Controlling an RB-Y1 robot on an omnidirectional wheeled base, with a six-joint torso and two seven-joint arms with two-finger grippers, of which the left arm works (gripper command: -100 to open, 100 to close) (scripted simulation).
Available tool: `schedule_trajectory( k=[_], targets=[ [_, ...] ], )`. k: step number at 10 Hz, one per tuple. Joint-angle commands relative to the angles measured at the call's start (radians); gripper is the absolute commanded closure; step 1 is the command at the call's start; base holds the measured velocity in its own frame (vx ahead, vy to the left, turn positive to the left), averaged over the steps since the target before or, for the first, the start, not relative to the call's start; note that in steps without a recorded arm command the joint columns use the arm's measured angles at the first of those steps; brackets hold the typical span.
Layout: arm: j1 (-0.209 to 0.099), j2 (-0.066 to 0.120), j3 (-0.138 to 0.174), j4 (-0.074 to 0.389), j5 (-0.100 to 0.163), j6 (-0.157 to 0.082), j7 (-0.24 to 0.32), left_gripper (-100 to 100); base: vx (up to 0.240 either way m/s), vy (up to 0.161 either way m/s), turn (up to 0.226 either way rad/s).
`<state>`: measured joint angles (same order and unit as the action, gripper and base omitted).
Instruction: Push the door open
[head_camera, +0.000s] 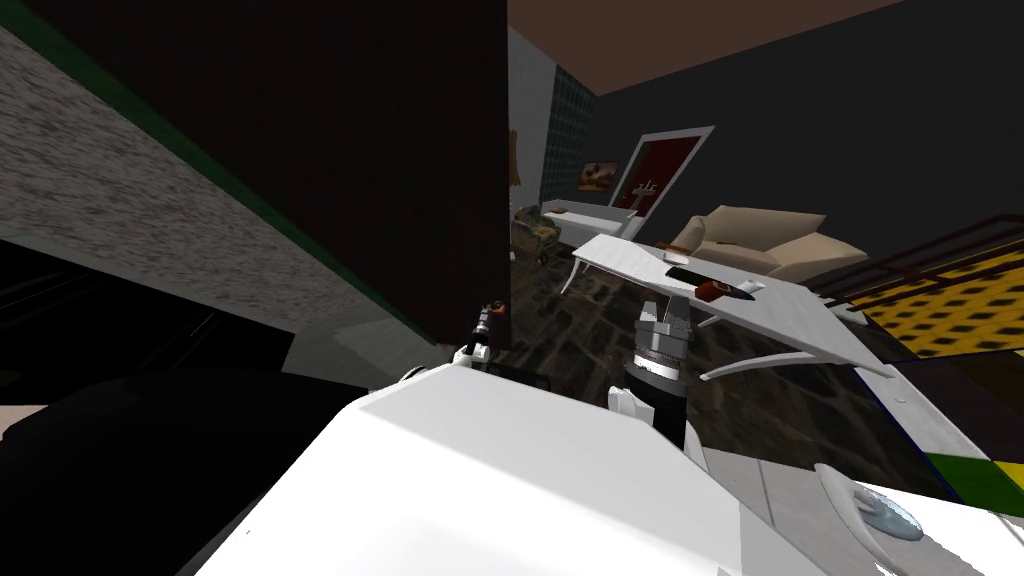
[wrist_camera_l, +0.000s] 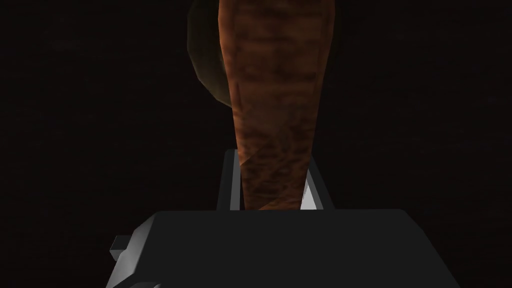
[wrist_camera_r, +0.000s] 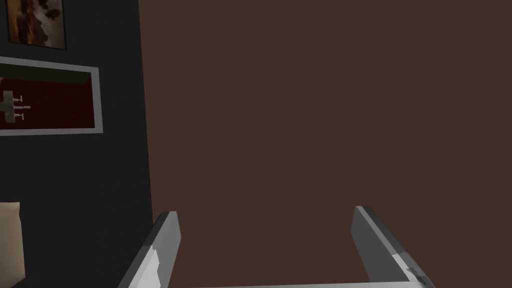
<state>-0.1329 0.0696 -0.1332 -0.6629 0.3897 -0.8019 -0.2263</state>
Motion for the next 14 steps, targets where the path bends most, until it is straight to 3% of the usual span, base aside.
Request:
schedule_trajectory(
  k=[1,7,14],
  targets=[
    [-0.009,0.017,0.028,0.008,0.013,-0.010,-0.005,100,0.207,-0.077,0.083],
    [-0.013,0.018,0.095,0.016,0.049,-0.016,-0.023,100,0.193,-0.090,0.070],
    [-0.017,-0.001,0.158,0.024,0.082,-0.023,-0.041,100,0.173,-0.073,0.066]
  ],
)
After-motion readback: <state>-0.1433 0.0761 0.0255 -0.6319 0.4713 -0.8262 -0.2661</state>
